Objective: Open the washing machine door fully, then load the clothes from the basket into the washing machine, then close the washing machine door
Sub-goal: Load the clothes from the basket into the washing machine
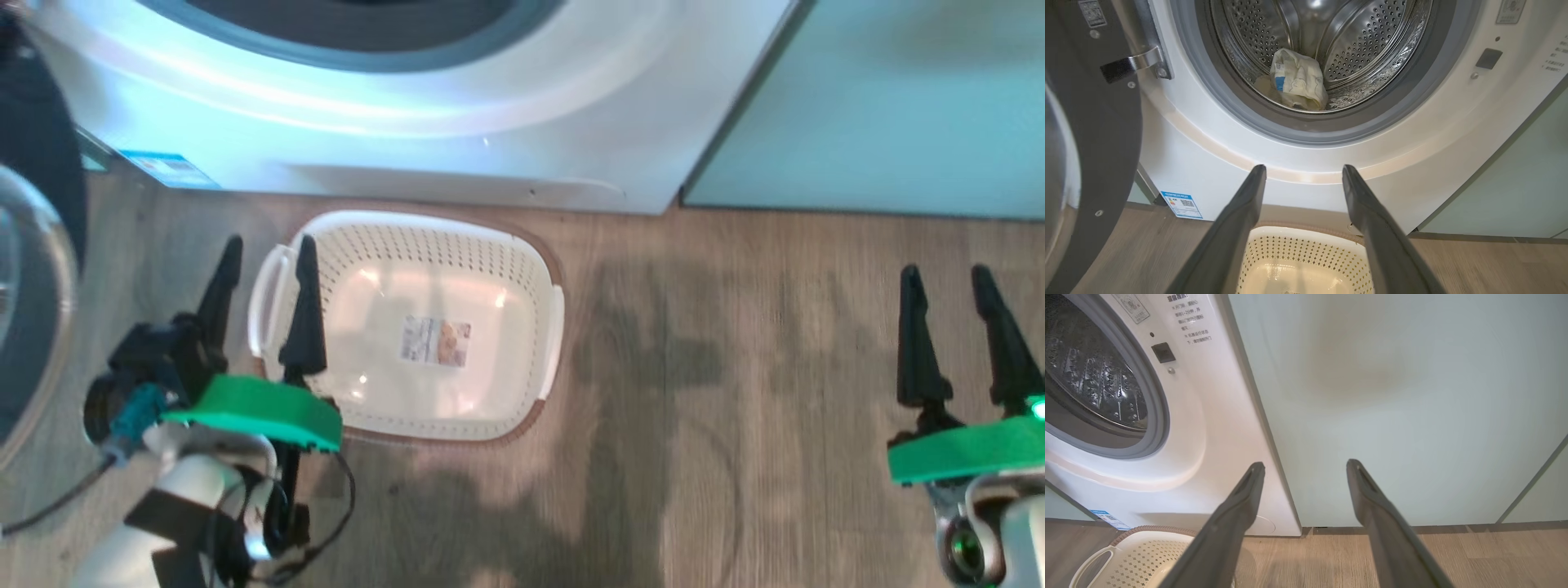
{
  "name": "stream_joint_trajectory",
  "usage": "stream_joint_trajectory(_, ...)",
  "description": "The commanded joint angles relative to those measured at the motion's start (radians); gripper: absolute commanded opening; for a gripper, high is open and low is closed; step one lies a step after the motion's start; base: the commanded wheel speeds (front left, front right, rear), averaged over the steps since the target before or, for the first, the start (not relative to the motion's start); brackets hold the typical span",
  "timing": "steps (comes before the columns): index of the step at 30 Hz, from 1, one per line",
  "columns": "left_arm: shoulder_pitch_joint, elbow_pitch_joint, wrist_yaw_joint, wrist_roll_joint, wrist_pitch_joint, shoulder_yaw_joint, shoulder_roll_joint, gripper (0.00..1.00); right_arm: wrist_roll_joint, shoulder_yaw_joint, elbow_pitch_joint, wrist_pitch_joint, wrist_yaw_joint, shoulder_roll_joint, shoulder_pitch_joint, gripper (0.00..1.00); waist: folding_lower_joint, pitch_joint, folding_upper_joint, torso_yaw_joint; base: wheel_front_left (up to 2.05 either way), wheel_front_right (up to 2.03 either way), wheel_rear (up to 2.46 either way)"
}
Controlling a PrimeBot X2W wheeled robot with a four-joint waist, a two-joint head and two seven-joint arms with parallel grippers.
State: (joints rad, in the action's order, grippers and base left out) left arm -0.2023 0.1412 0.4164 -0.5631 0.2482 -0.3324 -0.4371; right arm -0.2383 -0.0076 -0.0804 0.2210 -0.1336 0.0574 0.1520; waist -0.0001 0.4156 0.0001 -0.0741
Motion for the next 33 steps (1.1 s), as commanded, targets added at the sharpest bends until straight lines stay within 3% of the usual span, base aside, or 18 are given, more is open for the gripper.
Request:
stream_joint_trajectory(1,0.0,0.019,0.002,0.003,0.01,0.037,-0.018,1.0,0.007,0.01,0.037,-0.006,0.003,0.018,-0.014,1.0,0.0001,-0.046,-0.0001,0.031,0.0,0.0,0.0)
stream_joint_trajectory(21,0.164,-0.054,-0.071,0.035,0.013,0.005,0.033,1.0,0.024,-0.001,0.126,-0.116,0.003,0.021,-0.196,1.0,0.0001,-0.321,-0.0001,0.095,0.0,0.0,0.0)
stream_joint_trajectory(33,0.195,-0.055,-0.078,0.033,0.013,-0.004,0.028,1.0,0.02,0.014,0.154,-0.144,0.003,0.014,-0.241,1.0,0.0001,-0.382,-0.0001,0.086,0.0,0.0,0.0)
